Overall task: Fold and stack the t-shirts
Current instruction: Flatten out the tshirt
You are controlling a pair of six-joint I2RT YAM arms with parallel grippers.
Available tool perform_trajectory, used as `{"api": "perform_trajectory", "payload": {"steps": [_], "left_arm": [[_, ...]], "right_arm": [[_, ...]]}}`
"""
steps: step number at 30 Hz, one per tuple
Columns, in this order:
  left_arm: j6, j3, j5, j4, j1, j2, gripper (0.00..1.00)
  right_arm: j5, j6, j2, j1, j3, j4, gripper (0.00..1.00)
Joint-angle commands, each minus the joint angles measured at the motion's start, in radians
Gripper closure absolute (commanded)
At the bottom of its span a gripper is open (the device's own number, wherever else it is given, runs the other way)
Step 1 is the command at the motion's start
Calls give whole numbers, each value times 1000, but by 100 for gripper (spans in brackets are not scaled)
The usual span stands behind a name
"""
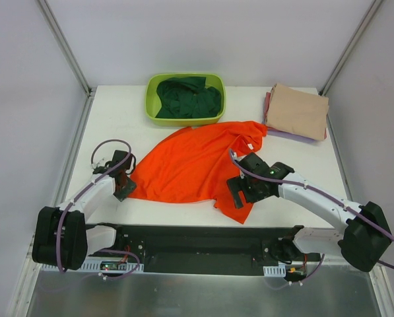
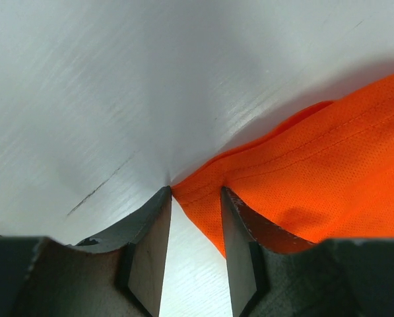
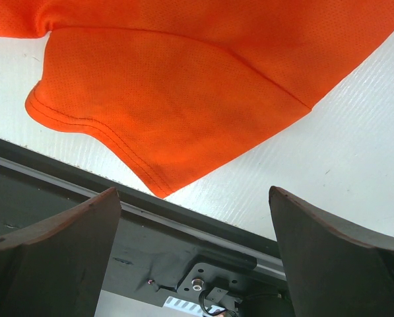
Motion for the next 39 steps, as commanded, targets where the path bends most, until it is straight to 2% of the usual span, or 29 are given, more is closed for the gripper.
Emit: {"api": "perform_trajectory", "payload": {"steps": [1,4,6,9,10,15,20,21,26,30,33,39], "left_arm": [[9,-12,17,35,7,42,65],[10,-17,40,64,7,84,68],[7,-20,54,75,7,111,74],[-20,-23,51,83,7,131,90],[-26,-26,50,87,7,133,100],[-9,-38,57,103,7,104,100],[6,-60,63,118,7,47,100],[7,-61,62,121,7,38,100],[20,-66,59,126,7,21,100],[18,-69,59,124,7,21,100],[18,-69,62,126,7,19,100],[20,-69,62,126,7,16,100]], "right_arm": [[-1,-9,5,3,13,-11,4],[-9,-11,4,3,10,-8,4],[-10,-11,-1,3,6,-11,4],[-18,-9,-13,3,3,-11,4],[-23,-8,-19,5,0,-11,4],[-72,-40,-35,54,-15,-8,2],[-47,-63,36,227,11,-5,1],[-3,-54,59,256,14,-1,3],[-4,5,148,301,13,-1,10],[42,31,203,303,0,4,24],[51,48,249,301,-12,30,28],[71,121,324,275,-33,77,42]]}}
